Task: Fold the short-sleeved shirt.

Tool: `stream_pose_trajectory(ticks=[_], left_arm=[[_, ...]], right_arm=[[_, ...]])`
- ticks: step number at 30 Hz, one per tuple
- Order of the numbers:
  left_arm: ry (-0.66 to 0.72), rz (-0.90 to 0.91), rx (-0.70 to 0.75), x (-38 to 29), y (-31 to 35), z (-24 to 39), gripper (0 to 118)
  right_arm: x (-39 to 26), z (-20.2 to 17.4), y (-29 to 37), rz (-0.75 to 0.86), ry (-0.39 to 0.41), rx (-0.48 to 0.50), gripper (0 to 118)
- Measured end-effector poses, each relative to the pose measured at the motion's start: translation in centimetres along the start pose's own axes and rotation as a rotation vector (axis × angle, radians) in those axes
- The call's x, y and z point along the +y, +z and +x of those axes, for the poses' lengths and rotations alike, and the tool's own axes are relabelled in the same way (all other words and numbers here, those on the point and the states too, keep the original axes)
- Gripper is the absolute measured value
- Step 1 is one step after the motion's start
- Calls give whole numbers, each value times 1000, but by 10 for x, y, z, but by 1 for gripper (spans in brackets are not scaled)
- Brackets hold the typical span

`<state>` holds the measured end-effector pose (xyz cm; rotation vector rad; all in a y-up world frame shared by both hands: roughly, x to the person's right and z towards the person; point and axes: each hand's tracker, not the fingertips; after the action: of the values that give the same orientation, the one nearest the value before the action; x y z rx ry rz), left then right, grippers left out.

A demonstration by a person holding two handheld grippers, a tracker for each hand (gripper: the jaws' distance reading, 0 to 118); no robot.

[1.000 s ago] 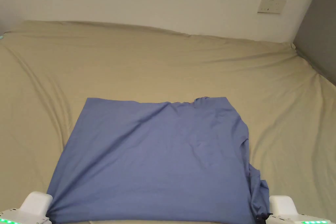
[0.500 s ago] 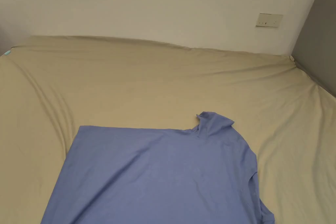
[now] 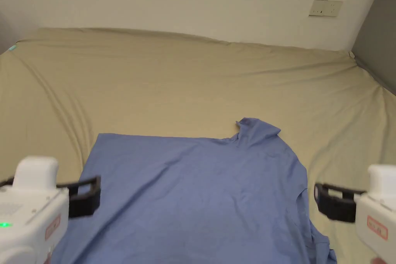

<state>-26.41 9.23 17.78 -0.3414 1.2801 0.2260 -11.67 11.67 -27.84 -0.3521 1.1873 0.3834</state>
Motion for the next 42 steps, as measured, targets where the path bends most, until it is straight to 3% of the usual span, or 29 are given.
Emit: stream_pose_trajectory(ticks=[3,4,5,6,7,8,9,14,21,27,31,33,34,35,36,37,38,42], left_arm=[[-41,177,13,48,18,32,105],[-50,209,21,60,23,43,100],[-59,238,29,71,26,52,89],[-66,260,33,80,30,61,67],[-71,292,28,87,31,68,31],[-75,321,34,92,33,78,10],[-87,337,53,95,33,84,6],[-119,349,35,99,21,104,0],[-125,230,11,63,-38,101,0],[-94,-100,-50,-5,-137,62,0],[-27,-259,98,-24,-231,10,0],[10,-308,64,-23,-276,-11,0],[11,-335,45,-21,-299,-17,3],[-12,-343,104,-22,-330,-28,16],[-23,-347,118,-20,-348,-32,44],[-33,-372,115,-18,-367,-36,89],[-39,-405,114,-16,-387,-41,108],[-49,-431,158,-17,-433,-43,110]], right_arm=[[39,-32,19,130,47,13,107],[50,-45,27,177,61,6,93],[59,-56,32,212,76,8,71],[68,-69,38,249,98,15,48],[73,-75,39,278,116,18,20],[78,-86,41,313,136,18,9],[80,-94,43,341,152,16,3],[92,-140,51,386,183,40,0],[82,-128,-14,340,206,42,0],[56,-115,-85,206,215,51,0],[45,-103,-123,126,194,45,0],[42,-93,-140,99,195,27,0],[41,-88,-150,80,194,20,0],[40,-86,-157,60,189,22,0],[39,-83,-164,45,182,27,0],[39,-79,-172,29,175,29,0],[38,-76,-180,10,176,25,0],[37,-69,-197,-17,199,5,0]])
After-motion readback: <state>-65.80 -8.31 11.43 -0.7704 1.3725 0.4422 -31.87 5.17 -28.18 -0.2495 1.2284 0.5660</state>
